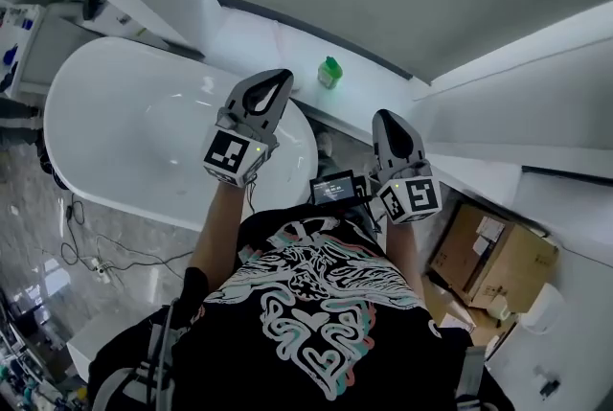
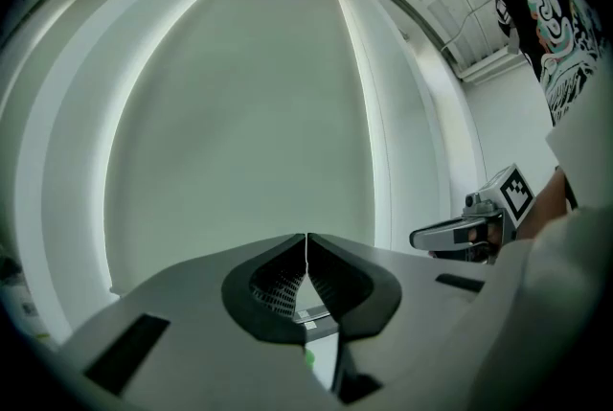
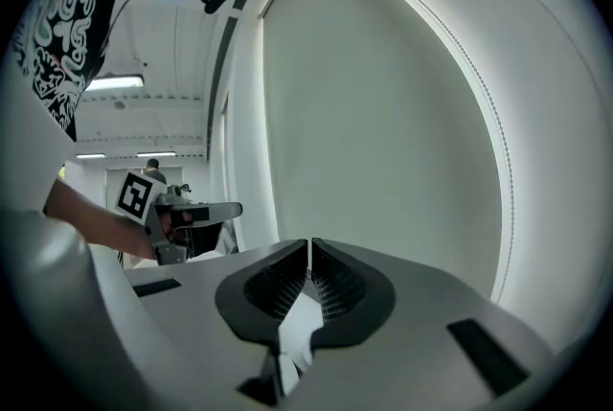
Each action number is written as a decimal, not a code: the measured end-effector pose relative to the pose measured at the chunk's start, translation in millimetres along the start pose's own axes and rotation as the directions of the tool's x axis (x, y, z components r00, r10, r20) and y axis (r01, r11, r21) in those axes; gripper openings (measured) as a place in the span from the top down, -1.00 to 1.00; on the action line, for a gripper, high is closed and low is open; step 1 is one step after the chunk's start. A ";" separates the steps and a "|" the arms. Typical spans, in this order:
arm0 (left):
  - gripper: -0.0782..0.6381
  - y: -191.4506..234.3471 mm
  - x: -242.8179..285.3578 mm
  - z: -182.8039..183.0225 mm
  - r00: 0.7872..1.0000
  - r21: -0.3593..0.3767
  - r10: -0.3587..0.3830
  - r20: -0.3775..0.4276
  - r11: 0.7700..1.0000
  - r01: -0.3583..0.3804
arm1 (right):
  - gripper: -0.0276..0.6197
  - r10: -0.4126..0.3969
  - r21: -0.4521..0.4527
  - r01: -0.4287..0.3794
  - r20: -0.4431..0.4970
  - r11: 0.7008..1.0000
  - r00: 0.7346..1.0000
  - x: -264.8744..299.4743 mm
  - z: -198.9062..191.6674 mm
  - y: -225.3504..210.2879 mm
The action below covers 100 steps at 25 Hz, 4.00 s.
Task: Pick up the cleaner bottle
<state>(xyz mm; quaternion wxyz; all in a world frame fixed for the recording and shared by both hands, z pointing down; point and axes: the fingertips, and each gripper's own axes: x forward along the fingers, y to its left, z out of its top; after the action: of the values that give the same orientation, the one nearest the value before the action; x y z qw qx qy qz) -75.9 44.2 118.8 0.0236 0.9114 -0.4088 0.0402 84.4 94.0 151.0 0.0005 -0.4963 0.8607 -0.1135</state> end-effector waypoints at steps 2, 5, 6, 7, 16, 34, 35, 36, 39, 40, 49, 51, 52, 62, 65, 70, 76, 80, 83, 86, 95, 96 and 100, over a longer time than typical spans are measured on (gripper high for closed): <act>0.72 3.3 9.8 -1.9 1.000 0.004 -0.004 -0.003 1.000 0.004 | 0.80 0.027 0.058 -0.028 0.028 0.998 0.999 10.4 0.6 -8.1; 0.72 12.7 20.3 -5.8 1.000 -0.006 0.006 -0.019 1.000 -0.006 | 0.81 0.072 0.111 -0.076 0.039 0.991 0.997 28.0 4.1 -13.5; 0.72 16.8 23.8 -5.1 1.000 -0.008 0.008 -0.015 1.000 -0.008 | 0.80 0.080 0.103 -0.083 0.033 0.991 0.996 34.7 4.6 -14.8; 0.73 21.0 27.9 -3.7 1.000 -0.011 0.010 -0.005 1.000 -0.010 | 0.81 0.077 0.093 -0.079 0.021 0.993 0.997 41.4 4.0 -17.0; 0.73 31.1 58.1 -33.7 0.999 -0.020 -0.006 -0.045 1.000 0.005 | 0.81 0.022 -0.029 -0.024 -0.079 0.999 0.997 72.8 -22.4 -42.4; 0.72 50.7 86.4 -114.6 0.994 -0.052 0.021 -0.106 0.998 -0.026 | 0.81 -0.083 -0.067 0.072 -0.183 0.995 0.980 109.7 -97.0 -92.9; 0.72 51.7 87.1 -120.3 0.994 -0.053 0.022 -0.111 0.998 -0.028 | 0.81 -0.078 -0.066 0.067 -0.192 0.996 0.978 112.5 -104.2 -93.7; 0.72 52.8 88.5 -127.1 0.993 -0.053 0.023 -0.118 0.998 -0.029 | 0.81 -0.074 -0.065 0.062 -0.198 0.996 0.977 115.5 -111.1 -94.7; 0.72 51.6 93.9 -147.9 0.990 -0.038 0.016 -0.143 0.999 -0.022 | 0.81 -0.062 -0.051 0.053 -0.209 0.997 0.976 120.9 -128.7 -99.6; 0.72 50.0 95.1 -153.5 0.988 -0.039 0.013 -0.151 0.999 -0.019 | 0.81 -0.061 -0.047 0.052 -0.217 0.998 0.974 121.7 -133.4 -101.6; 0.72 62.5 104.9 -195.7 0.978 -0.052 0.015 -0.206 0.998 -0.026 | 0.81 -0.061 -0.068 0.042 -0.308 0.997 0.949 140.8 -176.1 -110.9; 0.72 66.6 107.2 -202.3 0.977 -0.042 0.018 -0.211 0.999 -0.028 | 0.81 -0.053 -0.069 0.033 -0.321 0.997 0.946 145.5 -183.5 -112.3; 0.72 67.5 108.0 -206.9 0.976 -0.036 0.018 -0.216 0.999 -0.026 | 0.81 -0.049 -0.068 0.028 -0.325 0.997 0.945 147.5 -187.7 -113.1; 0.72 76.3 112.7 -255.9 0.963 -0.028 -0.006 -0.270 1.000 -0.002 | 0.81 -0.007 -0.070 -0.021 -0.373 0.997 0.928 170.0 -230.8 -112.5; 0.72 79.0 115.2 -266.1 0.964 -0.034 -0.007 -0.267 0.999 -0.002 | 0.81 -0.001 -0.080 -0.032 -0.381 0.996 0.924 174.4 -239.7 -112.4; 0.72 82.6 122.5 -277.2 0.962 0.003 -0.016 -0.274 1.000 0.017 | 0.81 0.013 -0.089 -0.051 -0.384 0.995 0.923 179.0 -258.0 -113.8; 0.72 87.2 130.5 -306.5 0.950 0.002 -0.039 -0.310 0.999 0.041 | 0.81 0.032 -0.102 -0.079 -0.400 0.992 0.916 188.0 -284.5 -119.4; 0.72 82.0 130.2 -334.3 0.936 -0.016 -0.075 -0.345 0.997 0.074 | 0.81 0.036 -0.111 -0.089 -0.416 0.990 0.909 189.1 -304.8 -120.1; 0.72 71.1 130.1 -354.5 0.924 -0.025 -0.101 -0.369 0.995 0.099 | 0.81 0.056 -0.124 -0.120 -0.429 0.985 0.902 188.4 -320.9 -118.7; 0.72 63.9 134.7 -365.6 0.919 -0.030 -0.127 -0.374 0.992 0.125 | 0.81 0.066 -0.141 -0.140 -0.433 0.980 0.899 193.5 -332.1 -119.7; 0.72 79.7 151.4 -385.9 0.924 -0.020 -0.131 -0.360 0.991 0.132 | 0.80 0.111 -0.177 -0.213 -0.458 0.961 0.882 203.8 -358.2 -120.2; 0.72 81.0 154.0 -387.7 0.922 -0.015 -0.134 -0.363 0.990 0.138 | 0.80 0.111 -0.178 -0.215 -0.461 0.960 0.881 203.2 -361.2 -121.7; 0.72 84.1 161.7 -394.6 0.914 -0.012 -0.155 -0.375 0.987 0.163 | 0.80 0.114 -0.168 -0.210 -0.453 0.963 0.884 207.9 -369.3 -120.7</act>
<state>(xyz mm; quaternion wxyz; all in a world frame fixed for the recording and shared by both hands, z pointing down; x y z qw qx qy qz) -52.9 -101.9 527.5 0.0957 0.9173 -0.3209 0.2153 40.1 -69.9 557.6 -0.2369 -0.3810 0.8842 -0.1296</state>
